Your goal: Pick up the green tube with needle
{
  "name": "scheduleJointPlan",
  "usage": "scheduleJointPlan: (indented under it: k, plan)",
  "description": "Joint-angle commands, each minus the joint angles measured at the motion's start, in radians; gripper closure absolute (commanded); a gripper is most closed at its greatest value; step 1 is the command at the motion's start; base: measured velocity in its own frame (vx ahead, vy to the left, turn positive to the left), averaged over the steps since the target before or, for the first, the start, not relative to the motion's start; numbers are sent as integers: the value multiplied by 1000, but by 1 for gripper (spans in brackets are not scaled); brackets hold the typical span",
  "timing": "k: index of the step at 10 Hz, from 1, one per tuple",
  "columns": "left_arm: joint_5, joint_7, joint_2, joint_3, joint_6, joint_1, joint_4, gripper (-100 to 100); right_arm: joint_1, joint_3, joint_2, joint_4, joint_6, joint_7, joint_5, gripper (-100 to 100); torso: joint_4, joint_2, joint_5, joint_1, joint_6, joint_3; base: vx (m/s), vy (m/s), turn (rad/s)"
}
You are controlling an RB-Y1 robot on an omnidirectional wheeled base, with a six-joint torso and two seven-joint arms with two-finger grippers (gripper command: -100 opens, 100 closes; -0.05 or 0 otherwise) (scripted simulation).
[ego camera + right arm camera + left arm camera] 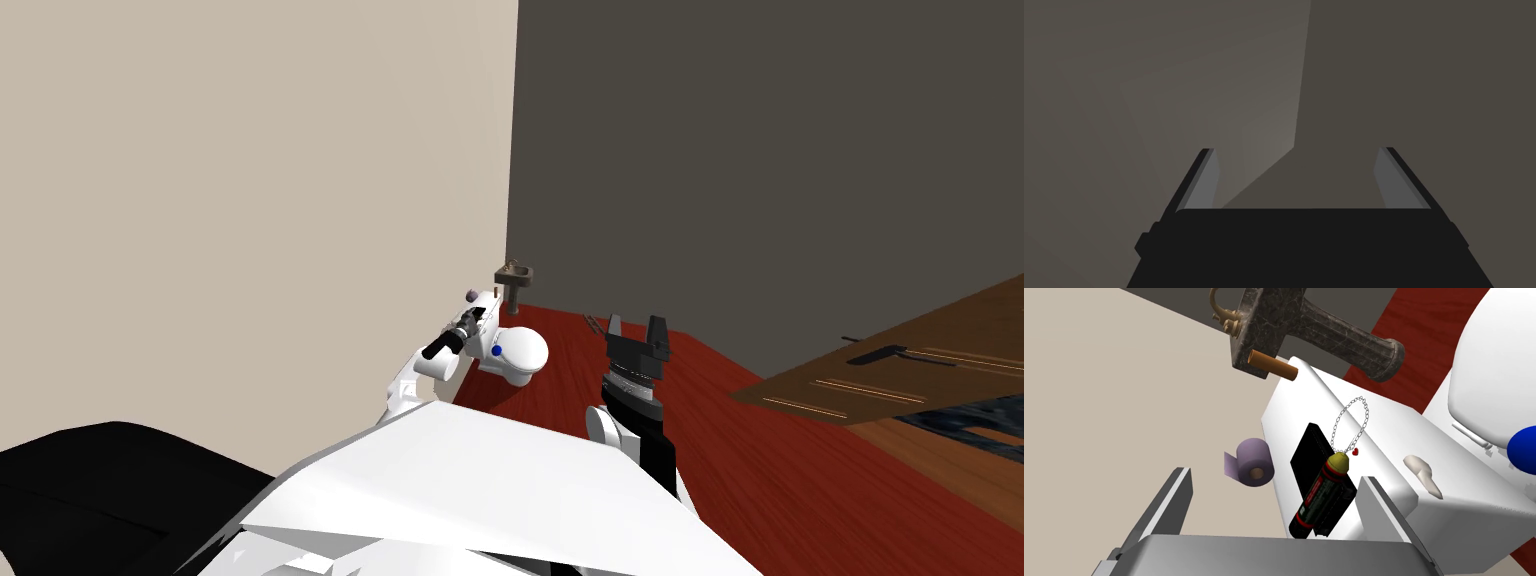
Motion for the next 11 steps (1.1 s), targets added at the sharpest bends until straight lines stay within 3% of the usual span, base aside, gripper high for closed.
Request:
scheduleJointPlan:
  k: [1,8,11]
  plan:
    - [-4,4,-5,-5,50,-6,2,-100,0,0,0,0,0,0,0,0,0,0,0,0,0,0,-26,43,-44]
    - [-9,30,9,-28,232,-79,51,-100,0,0,0,0,0,0,0,0,-1,-2,0,0,0,-1,-6,45,-56]
    - [-12,34,14,-33,286,-97,64,-100,0,0,0,0,0,0,0,0,-1,-3,0,0,0,-2,10,43,-49]
